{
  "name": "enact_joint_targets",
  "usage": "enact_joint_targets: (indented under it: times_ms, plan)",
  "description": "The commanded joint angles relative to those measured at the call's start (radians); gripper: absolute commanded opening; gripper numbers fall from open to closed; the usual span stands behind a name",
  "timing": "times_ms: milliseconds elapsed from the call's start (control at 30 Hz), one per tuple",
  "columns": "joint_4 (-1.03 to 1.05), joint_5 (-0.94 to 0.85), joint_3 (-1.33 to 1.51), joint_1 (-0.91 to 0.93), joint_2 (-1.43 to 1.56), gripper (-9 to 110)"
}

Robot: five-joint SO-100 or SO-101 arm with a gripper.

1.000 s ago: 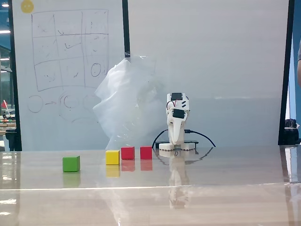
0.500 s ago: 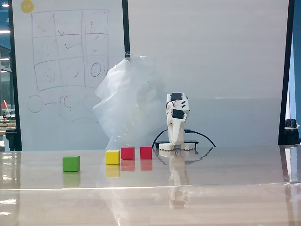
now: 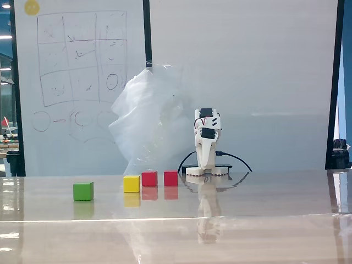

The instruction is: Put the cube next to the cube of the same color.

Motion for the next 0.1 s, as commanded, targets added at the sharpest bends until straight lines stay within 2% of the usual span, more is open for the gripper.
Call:
enact_joint_targets:
  times_ms: [0,67]
  plan:
    - [0.003,0.008,-0.057,0.009,0.026,0]
    - [0.003,0.008,-0.057,0.009,0.026,0]
